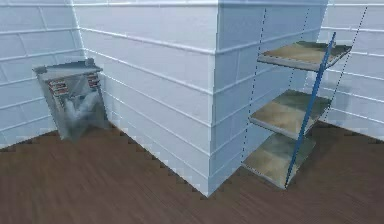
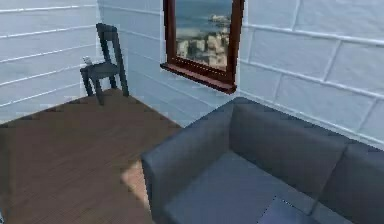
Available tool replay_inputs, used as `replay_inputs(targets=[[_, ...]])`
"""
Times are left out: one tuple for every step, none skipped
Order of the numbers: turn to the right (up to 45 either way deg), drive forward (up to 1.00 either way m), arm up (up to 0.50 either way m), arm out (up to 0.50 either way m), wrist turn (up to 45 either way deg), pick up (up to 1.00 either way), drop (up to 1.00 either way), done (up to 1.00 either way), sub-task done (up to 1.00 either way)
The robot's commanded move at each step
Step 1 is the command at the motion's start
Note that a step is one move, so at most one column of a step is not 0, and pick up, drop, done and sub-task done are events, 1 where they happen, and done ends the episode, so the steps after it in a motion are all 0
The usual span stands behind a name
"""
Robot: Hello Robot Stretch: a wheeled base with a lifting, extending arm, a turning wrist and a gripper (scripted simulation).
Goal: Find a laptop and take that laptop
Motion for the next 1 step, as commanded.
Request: replay_inputs(targets=[[-45.0,0.0,0.0,0.0,0.0,0.0,0.0,0.0,0.0]])
